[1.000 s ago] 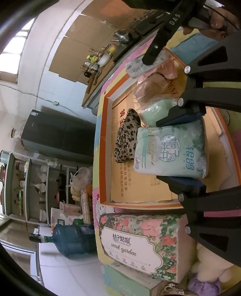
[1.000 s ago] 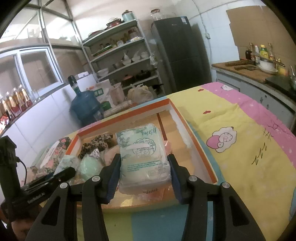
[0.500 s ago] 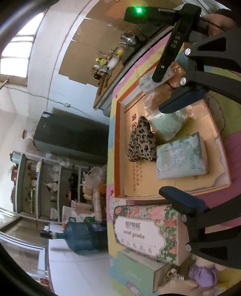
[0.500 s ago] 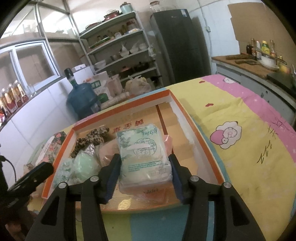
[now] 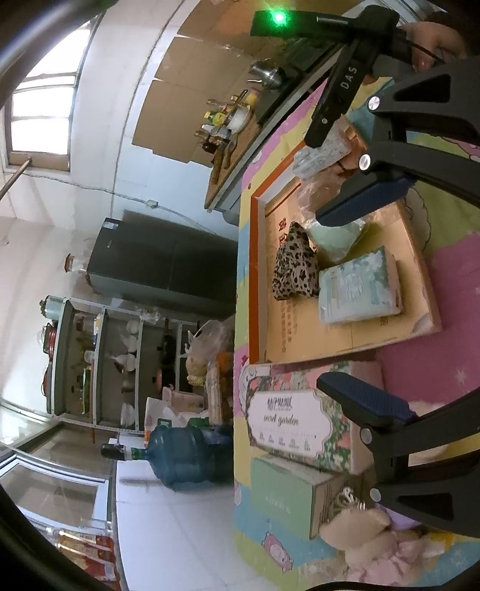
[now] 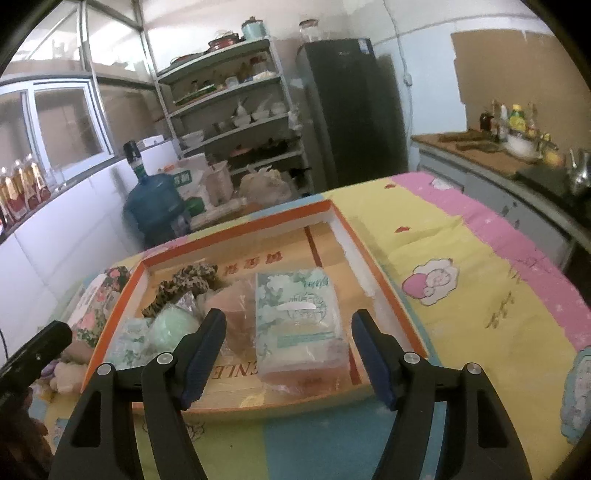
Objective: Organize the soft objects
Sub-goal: 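Withdraw both tools from the box back toward the teddy bears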
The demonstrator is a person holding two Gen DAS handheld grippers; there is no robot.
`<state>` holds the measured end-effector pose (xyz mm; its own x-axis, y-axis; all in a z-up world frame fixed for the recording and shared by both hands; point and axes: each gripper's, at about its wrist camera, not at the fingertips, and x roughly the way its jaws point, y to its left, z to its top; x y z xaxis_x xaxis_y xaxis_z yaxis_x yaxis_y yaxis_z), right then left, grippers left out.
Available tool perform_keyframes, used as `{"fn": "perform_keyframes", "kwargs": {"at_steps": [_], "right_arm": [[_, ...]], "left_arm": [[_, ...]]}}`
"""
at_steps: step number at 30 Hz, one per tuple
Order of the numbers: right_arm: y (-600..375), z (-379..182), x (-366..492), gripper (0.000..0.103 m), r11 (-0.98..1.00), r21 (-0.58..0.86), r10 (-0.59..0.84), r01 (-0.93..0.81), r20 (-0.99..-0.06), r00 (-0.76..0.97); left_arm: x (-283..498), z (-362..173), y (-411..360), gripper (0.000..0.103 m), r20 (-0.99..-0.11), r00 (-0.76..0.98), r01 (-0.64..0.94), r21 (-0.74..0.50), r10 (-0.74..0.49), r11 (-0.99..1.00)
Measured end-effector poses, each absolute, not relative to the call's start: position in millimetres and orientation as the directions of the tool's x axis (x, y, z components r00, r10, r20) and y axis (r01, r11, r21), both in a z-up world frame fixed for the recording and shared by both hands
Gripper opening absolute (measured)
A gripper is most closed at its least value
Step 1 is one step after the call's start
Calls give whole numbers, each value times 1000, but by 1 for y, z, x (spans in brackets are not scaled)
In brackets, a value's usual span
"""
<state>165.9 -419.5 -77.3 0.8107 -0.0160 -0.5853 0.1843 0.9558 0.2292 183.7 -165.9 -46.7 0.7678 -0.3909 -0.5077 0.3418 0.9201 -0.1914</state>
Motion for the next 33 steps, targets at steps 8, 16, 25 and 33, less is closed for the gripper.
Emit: {"fn": "perform_keyframes", "kwargs": {"at_steps": [8,16,25,33], "right_arm": [[-397,-50,144,72,965,210,-23,160,-534,845],[-368,-28,122,72,973,204,5,111,-495,869],[-338,-11,102,72,977,201,35,67,-465,884],[-315,-3,91,72,980,197,66,27,-452,890]], "left_arm": [[167,-33,-152,81,-474,793,335,-188,-384,923],[149,-15,-140,81,-438,812,338,-184,-385,923],[128,-2,-126,81,-405,828,342,-182,-387,922],[113,7,-108,81,-380,844,330,-190,-379,925]]}}
